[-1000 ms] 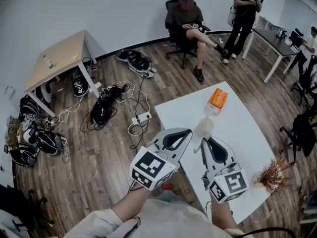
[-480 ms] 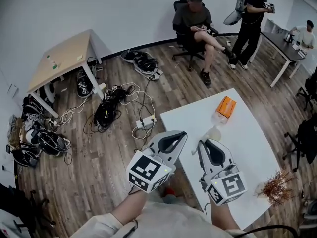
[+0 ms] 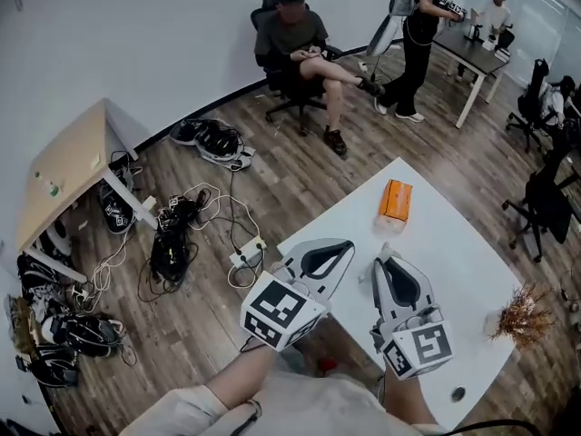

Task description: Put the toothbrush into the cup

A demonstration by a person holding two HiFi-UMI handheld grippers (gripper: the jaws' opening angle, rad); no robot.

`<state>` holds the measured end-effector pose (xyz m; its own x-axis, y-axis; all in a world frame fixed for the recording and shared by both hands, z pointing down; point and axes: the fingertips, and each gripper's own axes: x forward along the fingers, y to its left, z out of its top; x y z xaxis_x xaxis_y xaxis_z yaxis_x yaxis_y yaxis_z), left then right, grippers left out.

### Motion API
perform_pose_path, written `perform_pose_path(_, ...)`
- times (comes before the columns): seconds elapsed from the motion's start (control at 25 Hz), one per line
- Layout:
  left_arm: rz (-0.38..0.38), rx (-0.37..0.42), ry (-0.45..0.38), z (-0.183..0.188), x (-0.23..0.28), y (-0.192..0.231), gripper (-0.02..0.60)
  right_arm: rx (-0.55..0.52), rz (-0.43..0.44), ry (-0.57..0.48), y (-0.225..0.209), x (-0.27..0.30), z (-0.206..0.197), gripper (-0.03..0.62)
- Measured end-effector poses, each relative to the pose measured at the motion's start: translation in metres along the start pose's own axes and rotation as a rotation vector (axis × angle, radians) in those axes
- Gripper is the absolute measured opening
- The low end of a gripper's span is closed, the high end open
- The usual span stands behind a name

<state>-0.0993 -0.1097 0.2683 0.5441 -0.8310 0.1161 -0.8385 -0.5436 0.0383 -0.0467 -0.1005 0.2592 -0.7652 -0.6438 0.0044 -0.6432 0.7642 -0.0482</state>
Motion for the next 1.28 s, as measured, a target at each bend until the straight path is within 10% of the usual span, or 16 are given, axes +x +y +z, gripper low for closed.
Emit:
perform_pose_path(0.6,-0.440,0.004,0.119,-0.046,0.062,-0.032,0.006,-0.004,-0.463,-0.044,-0.053,-0.031,-0.006,0.055)
perform_pose_path(1.28,-0.502,-0.041,0.207,-0.120,0.104,-0.050,0.006,-0.007,-0.569,-0.060,-0.132,-0.035,-0.066,0.055)
